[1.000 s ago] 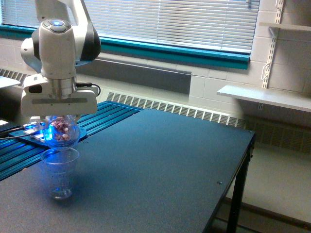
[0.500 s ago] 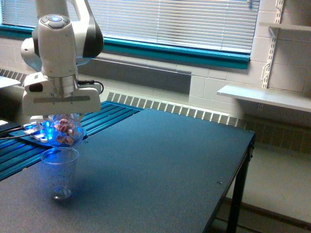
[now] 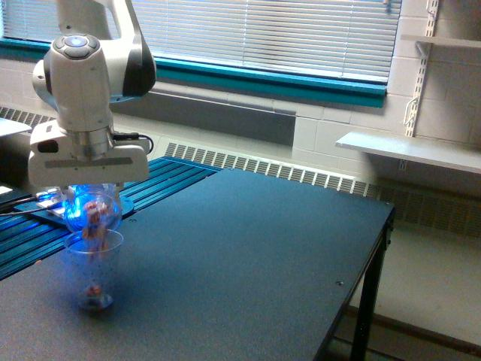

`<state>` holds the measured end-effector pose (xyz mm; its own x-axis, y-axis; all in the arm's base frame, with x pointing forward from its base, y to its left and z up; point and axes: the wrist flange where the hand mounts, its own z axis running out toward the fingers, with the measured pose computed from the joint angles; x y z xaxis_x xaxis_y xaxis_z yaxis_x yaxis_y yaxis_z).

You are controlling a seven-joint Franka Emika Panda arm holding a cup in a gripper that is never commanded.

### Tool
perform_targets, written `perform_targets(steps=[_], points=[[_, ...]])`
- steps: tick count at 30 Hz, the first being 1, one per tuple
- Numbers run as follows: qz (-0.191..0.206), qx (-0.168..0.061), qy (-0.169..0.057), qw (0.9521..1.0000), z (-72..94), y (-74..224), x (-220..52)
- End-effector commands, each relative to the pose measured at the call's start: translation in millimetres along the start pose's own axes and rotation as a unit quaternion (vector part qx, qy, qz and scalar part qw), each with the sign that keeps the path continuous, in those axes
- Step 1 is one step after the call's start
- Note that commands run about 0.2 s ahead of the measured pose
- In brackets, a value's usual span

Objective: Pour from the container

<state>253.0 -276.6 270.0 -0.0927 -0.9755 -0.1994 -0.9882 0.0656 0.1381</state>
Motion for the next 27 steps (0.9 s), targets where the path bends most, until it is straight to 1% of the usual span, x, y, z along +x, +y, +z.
perform_targets(steps=[1,6,10,14,17,18,20,23,25,27], points=[[0.004,0.000,-0.009,1.0000,-0.3,1.1,5.8],[0.002,0.000,-0.018,0.9998,0.5,-2.4,1.5],[0.002,0.001,-0.021,0.9998,0.3,-4.4,-0.6],[-0.006,0.002,-0.005,1.0000,0.9,-5.7,1.2],[-0.025,0.005,0.008,0.9996,2.5,-9.4,-1.3],[-0.027,0.004,0.009,0.9996,4.2,-9.4,-2.5],[-0.029,-0.002,0.015,0.9995,7.9,-6.7,-1.6],[-0.028,0.005,0.022,0.9993,7.0,-8.3,0.0],[-0.018,0.009,0.030,0.9993,4.6,-7.6,5.4],[-0.017,0.010,0.031,0.9993,4.3,-8.1,6.6]])
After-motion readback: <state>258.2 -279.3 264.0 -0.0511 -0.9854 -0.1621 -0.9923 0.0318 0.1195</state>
